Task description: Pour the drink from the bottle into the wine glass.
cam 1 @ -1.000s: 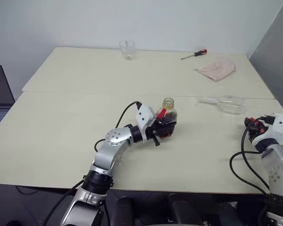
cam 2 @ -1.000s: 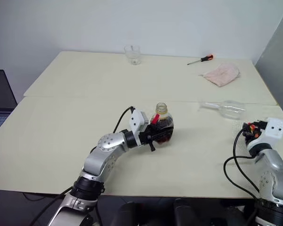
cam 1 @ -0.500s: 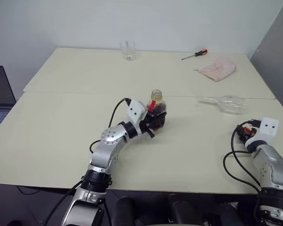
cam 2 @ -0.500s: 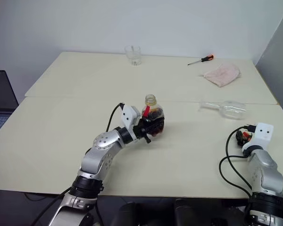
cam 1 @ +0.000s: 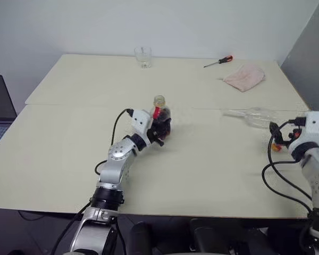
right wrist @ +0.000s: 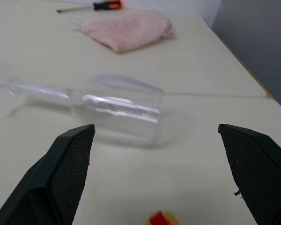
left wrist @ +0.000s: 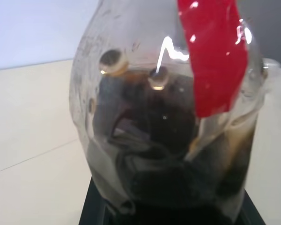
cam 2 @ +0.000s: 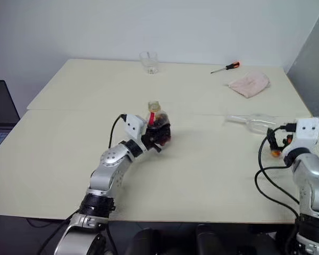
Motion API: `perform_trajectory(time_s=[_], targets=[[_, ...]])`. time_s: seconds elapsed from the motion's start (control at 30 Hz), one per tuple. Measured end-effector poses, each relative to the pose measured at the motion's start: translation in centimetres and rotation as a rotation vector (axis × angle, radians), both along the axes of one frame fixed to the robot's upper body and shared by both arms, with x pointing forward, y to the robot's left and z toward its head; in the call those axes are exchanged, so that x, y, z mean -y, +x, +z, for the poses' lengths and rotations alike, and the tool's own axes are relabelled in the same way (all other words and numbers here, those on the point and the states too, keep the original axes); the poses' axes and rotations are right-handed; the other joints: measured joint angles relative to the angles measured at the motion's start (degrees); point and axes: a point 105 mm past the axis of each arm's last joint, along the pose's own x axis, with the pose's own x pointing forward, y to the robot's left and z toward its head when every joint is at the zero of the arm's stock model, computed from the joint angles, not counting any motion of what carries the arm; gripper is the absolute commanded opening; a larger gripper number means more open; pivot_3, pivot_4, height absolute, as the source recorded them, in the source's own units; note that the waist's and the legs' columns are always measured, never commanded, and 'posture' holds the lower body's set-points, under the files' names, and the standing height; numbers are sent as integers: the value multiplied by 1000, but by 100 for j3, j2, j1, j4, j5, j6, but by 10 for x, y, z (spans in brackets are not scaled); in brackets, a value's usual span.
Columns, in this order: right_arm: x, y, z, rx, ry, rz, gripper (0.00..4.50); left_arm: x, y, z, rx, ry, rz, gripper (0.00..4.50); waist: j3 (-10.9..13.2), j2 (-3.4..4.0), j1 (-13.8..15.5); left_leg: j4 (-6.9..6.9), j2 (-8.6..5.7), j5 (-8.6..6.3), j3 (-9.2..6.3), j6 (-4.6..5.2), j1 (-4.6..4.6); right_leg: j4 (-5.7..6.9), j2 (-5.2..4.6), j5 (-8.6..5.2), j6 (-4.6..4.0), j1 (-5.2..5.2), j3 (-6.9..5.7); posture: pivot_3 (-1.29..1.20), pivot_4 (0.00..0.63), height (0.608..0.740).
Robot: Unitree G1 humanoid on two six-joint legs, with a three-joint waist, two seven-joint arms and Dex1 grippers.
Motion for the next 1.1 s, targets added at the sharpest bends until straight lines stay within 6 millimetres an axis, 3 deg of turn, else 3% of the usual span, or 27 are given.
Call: perform_trajectory(time_s=[0.07, 0.23, 0.43, 0.7, 0.97, 1.1], targets=[[-16, 6, 14, 20, -22, 73, 4500, -11, 6, -4, -12, -15, 57, 898, 0, 0, 4, 0, 0, 0, 0, 0, 0, -1, 0, 0, 0, 0, -1, 0, 150, 740], [-78, 16, 42, 68, -62, 331, 4500, -37, 18, -21, -34, -1, 207, 898, 0, -1, 15, 1, 1, 0, -5, 0, -2, -2, 0, 0, 0, 0, -3, 0, 150, 740], [-116, 17, 26, 16, -56, 469, 4500, -84, 26, -18, 8, 24, 447, 896, 0, -2, 25, 2, 2, 0, -5, 0, -5, -2, -3, 1, 0, 0, -5, 0, 150, 740], [-141, 14, 19, -5, -34, 562, 4500, -122, 23, -19, 17, -7, 646, 896, 0, -2, 27, 3, 2, 0, -5, 0, -8, -2, -7, 2, -2, 0, -17, 0, 150, 740], [-154, 13, 19, -8, -35, 617, 4500, -139, 19, -21, 9, -49, 731, 888, -1, -2, 6, 1, 5, 0, -5, 0, -3, 1, -5, 4, -6, 0, -17, 0, 150, 740], [-156, 12, 20, -8, -38, 630, 4500, -142, 17, -22, 8, -58, 749, 2234, -1, -1, 6, 1, 5, 0, -2, 0, -2, 1, -5, 4, -5, 0, -15, 0, 150, 740]])
